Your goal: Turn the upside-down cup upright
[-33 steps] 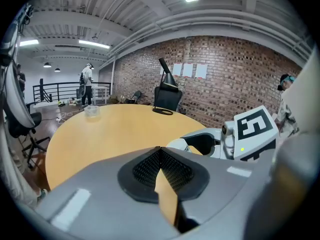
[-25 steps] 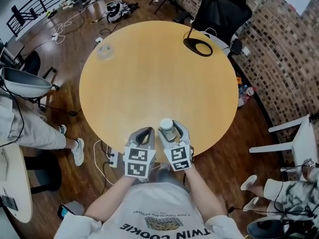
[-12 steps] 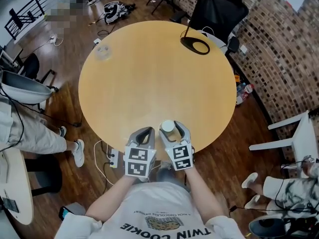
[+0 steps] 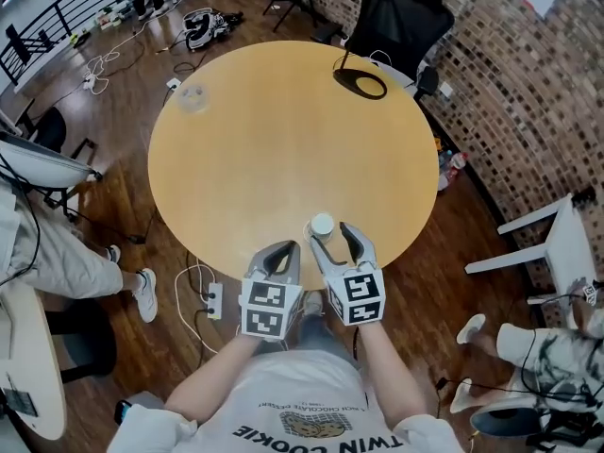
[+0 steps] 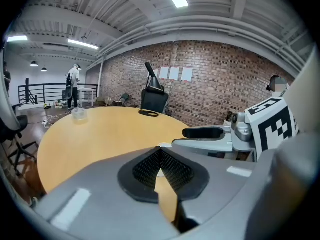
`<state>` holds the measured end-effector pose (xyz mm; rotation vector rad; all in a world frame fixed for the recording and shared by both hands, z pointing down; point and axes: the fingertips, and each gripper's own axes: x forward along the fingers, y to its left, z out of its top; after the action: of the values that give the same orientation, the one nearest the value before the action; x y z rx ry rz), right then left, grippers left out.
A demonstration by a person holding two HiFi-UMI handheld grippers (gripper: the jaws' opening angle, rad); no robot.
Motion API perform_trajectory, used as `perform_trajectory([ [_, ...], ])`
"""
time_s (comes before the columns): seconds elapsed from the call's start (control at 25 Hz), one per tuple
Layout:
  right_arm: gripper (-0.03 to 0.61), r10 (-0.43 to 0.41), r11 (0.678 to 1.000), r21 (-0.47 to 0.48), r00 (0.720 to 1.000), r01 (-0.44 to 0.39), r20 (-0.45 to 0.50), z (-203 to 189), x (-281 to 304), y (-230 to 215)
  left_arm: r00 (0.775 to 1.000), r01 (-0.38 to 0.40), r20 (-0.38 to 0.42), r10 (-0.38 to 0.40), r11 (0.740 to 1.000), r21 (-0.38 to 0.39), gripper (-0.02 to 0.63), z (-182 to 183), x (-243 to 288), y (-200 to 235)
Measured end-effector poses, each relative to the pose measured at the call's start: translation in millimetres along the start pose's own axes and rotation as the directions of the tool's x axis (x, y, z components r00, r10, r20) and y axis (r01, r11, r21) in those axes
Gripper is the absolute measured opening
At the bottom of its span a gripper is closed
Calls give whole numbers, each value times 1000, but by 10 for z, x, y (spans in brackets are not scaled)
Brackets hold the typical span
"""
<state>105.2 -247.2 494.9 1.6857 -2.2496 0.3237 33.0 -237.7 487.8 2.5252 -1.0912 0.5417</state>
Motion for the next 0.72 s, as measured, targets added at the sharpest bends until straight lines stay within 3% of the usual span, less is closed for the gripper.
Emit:
perform_trajectory([
  [0.4,168,-78,996,48,997,79,-18,-62,-622,427,997,74,28,-74,997,2,6,-224,-444,-247],
  [0.72,76,-66,991,117,998,64,15,-186,-1275,409,996,69,48,-71,997,45,6,-295,-656,-826],
])
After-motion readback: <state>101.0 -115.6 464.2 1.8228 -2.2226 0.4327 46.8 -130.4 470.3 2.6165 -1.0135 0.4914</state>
